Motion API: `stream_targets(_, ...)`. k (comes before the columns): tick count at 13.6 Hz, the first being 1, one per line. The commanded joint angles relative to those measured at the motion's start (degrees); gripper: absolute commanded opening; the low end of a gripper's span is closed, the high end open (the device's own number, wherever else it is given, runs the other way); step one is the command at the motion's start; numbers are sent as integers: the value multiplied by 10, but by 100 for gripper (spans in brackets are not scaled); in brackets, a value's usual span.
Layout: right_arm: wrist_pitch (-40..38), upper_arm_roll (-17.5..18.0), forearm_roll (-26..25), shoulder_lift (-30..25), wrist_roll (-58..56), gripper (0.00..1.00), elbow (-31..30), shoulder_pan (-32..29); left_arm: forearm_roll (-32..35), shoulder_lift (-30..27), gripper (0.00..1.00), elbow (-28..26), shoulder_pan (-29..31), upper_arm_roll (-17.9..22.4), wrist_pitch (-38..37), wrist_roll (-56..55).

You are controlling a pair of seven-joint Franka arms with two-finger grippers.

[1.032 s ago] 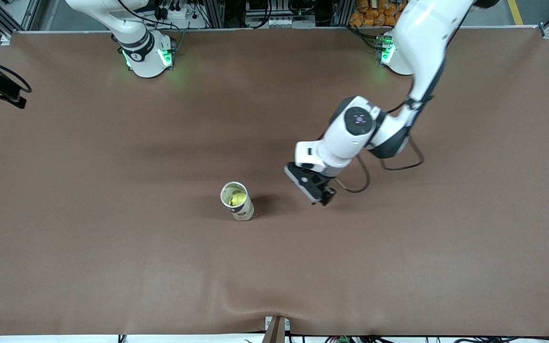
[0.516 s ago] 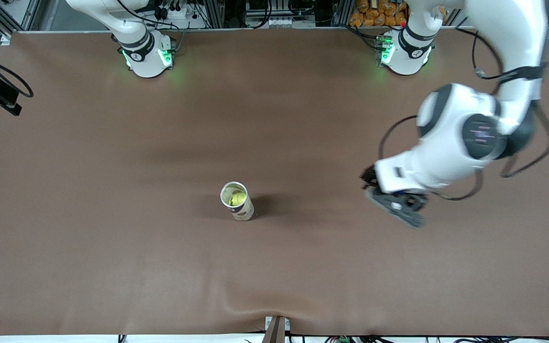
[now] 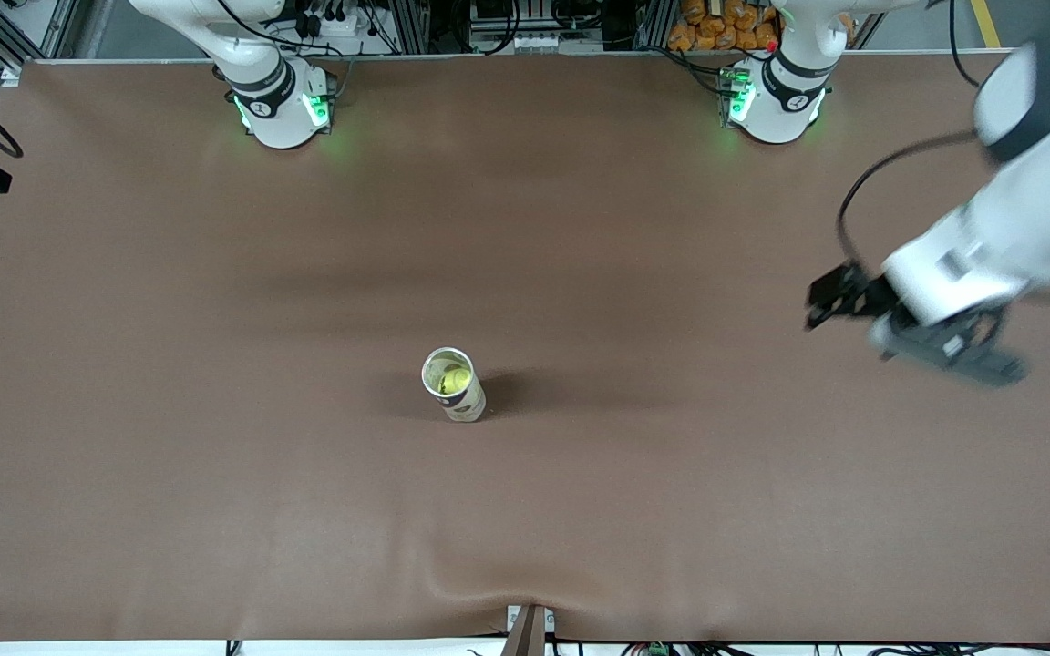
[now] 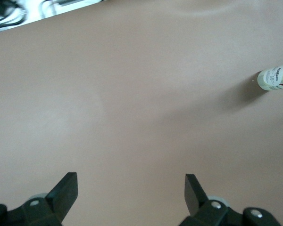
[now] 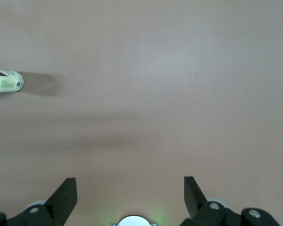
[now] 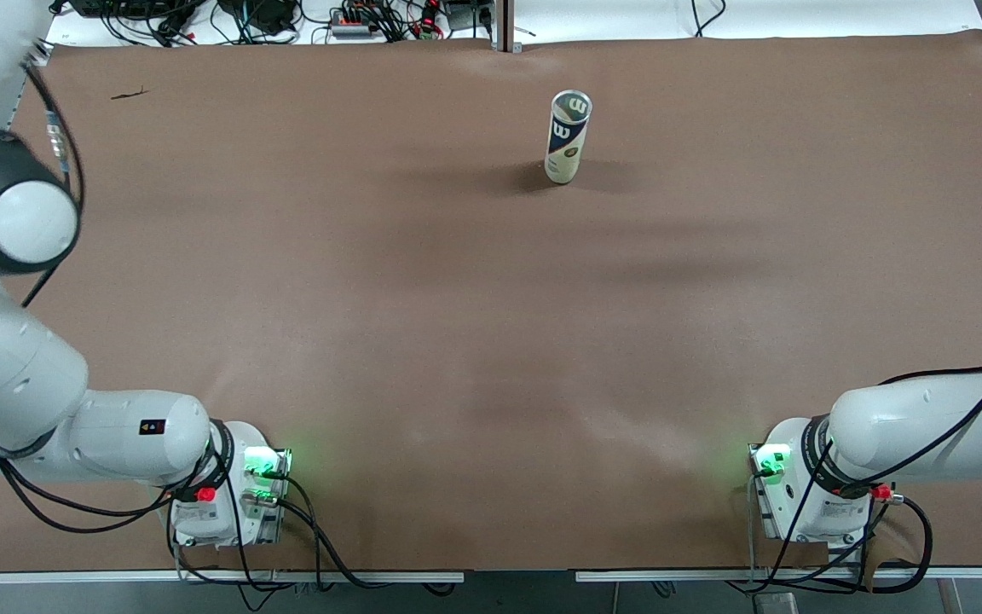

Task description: Insert tennis ball vertically with right arm

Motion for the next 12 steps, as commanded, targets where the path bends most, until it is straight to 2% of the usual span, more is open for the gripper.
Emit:
stream_targets(1,8,5,9,-27,-6,100,-31,-8,5,-47,100,-26,17,7,-29,-13)
stream_targets(3,6,6,10,-27,-6,100,-31,-6,9,-67,100,-30,7,50,-83,-15)
stream_targets(5,5,6,10,-27,-6,100,-30,-7,15,-110,100,-75,-1,86,-89,-13)
stream_targets(9,6,6,11,-25,-7,100,-28,-7,28,-178,100,-154,-35,130,-84,-51)
stream_targets(12,6,6,9,-24,-7,100,-27,-8,32,-226,100,-211,-50,141,-60,-95)
